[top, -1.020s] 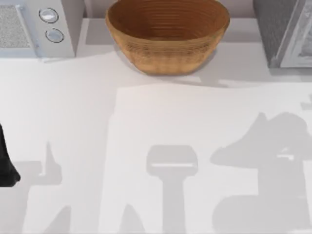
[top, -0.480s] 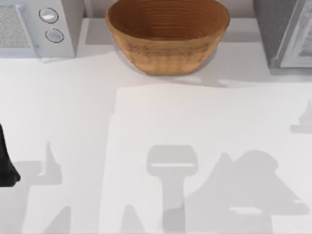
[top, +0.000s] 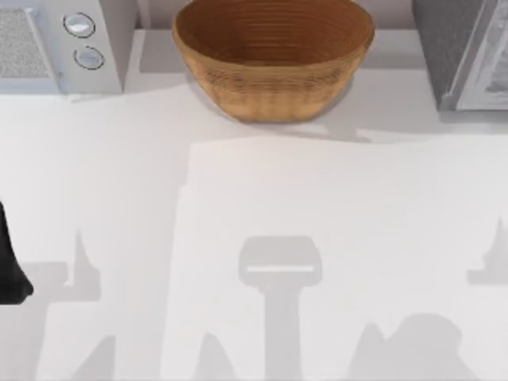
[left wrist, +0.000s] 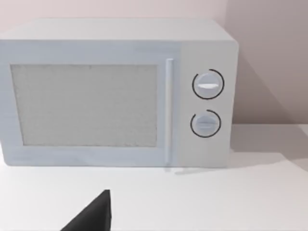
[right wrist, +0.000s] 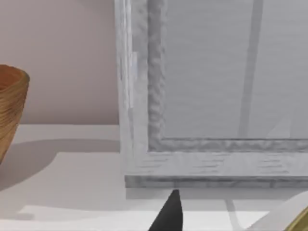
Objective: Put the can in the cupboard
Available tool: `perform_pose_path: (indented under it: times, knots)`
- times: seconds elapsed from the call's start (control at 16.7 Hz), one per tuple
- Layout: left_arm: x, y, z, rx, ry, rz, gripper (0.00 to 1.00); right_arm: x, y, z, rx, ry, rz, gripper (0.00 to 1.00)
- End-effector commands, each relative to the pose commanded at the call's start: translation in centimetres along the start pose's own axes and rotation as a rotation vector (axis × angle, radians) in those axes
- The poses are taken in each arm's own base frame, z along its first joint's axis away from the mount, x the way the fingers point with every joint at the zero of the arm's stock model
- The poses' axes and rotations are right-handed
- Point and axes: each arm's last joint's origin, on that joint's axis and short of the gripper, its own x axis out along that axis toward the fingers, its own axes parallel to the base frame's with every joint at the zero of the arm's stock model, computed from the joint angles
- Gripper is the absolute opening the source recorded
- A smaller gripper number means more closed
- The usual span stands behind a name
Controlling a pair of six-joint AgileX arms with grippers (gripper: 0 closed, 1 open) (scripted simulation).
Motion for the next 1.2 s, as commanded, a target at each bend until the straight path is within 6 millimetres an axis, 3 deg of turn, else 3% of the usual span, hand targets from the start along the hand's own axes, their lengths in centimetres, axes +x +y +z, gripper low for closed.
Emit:
perform_pose_path:
  times: [0.3,0.72,0.96,1.2]
  knots:
    - [0.0,0.0,0.0,0.000,0.000,0.000,1.00,-1.2,0.5,-1.9,0.003,-0.031,0.008,0.00]
    - [0.0,0.0,0.0,0.000,0.000,0.000,1.00,-1.2,0.5,-1.7,0.004,-0.034,0.006,0.00]
    - [0.0,0.0,0.0,0.000,0.000,0.000,1.00,-1.3,0.6,2.1,0.001,-0.033,-0.003,0.00]
    - [0.0,0.0,0.0,0.000,0.000,0.000,1.00,-0.4,0.9,9.7,0.001,-0.019,-0.007,0.00]
